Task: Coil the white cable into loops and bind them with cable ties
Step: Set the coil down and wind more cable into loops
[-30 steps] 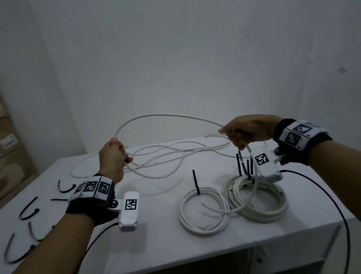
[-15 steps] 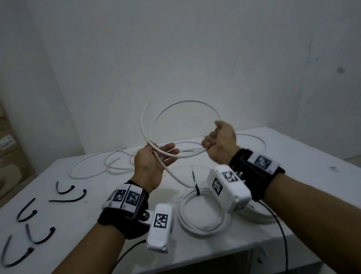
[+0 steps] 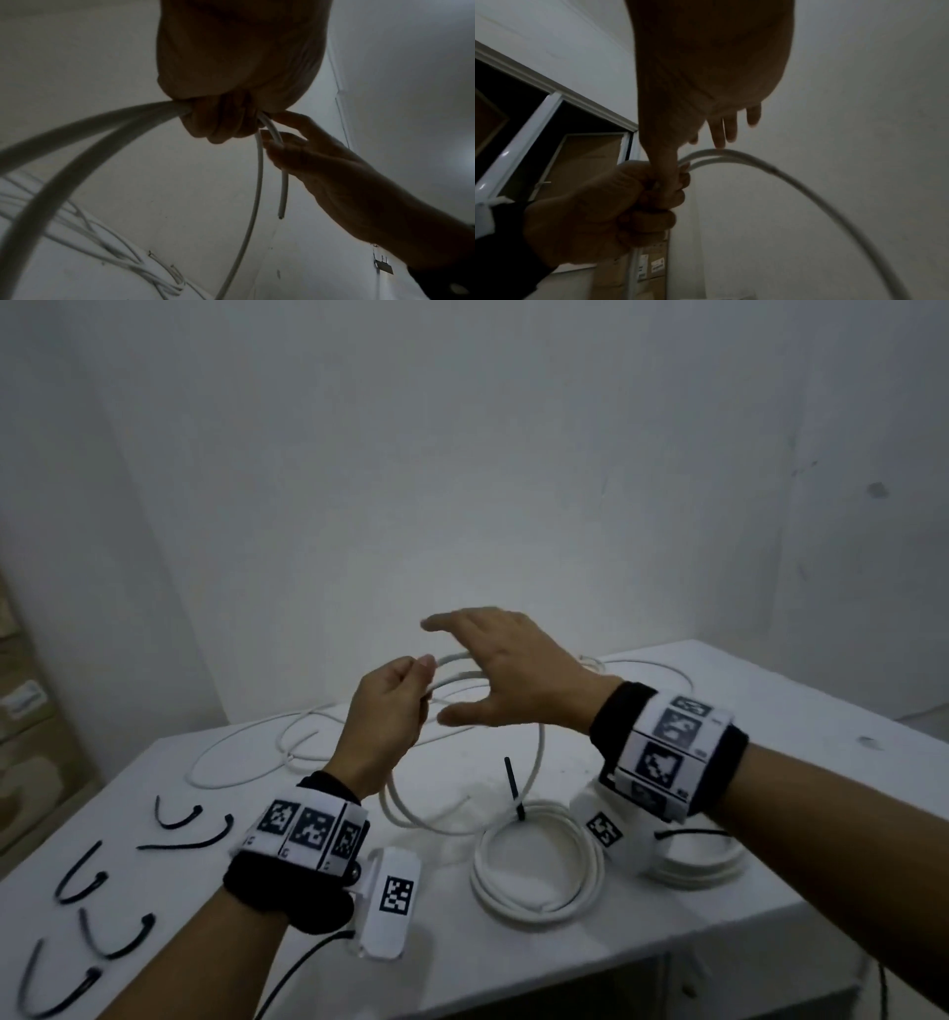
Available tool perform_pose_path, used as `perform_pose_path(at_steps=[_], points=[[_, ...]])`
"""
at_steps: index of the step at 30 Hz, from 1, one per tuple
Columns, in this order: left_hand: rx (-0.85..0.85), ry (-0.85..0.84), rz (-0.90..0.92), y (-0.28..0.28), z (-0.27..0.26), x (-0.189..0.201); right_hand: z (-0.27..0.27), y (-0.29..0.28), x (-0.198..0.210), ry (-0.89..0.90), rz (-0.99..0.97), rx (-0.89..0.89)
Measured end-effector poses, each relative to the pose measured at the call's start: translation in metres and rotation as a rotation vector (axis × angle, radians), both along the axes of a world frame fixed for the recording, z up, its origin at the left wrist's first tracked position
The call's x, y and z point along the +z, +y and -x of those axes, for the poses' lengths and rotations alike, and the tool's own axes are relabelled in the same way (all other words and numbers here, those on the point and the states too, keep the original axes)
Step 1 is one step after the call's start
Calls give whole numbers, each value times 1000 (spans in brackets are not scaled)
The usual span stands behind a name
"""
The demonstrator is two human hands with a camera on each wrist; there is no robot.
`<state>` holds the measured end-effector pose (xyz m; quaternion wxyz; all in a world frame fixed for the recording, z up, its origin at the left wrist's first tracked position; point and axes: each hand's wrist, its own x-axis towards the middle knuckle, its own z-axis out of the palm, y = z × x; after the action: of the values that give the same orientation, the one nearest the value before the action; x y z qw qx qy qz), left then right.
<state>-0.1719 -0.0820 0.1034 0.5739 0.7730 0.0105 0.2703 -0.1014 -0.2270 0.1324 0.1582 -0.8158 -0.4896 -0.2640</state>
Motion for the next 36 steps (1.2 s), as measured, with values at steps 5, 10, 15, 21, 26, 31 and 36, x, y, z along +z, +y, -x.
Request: perform_pose_path(at_steps=[5, 10, 15, 21, 26, 31, 36], points=[[-84, -25, -54, -5, 10, 10, 3, 16, 19, 392, 118, -14], [-9, -38, 64, 18, 16, 11, -17, -6, 24, 827, -168, 24], [-64, 62, 172, 36, 21, 0, -32, -30, 4, 916, -286, -42], [-111, 230, -112, 29, 15, 12, -26, -25, 3, 840, -221, -60], [-103, 139, -289, -6, 1, 36, -13, -8, 12, 761, -225, -30], [-89, 15, 162, 1, 5, 25, -23, -20, 1, 926, -486, -34], [-171, 150, 146, 10, 11, 0, -25, -16, -9, 1043, -637, -26]])
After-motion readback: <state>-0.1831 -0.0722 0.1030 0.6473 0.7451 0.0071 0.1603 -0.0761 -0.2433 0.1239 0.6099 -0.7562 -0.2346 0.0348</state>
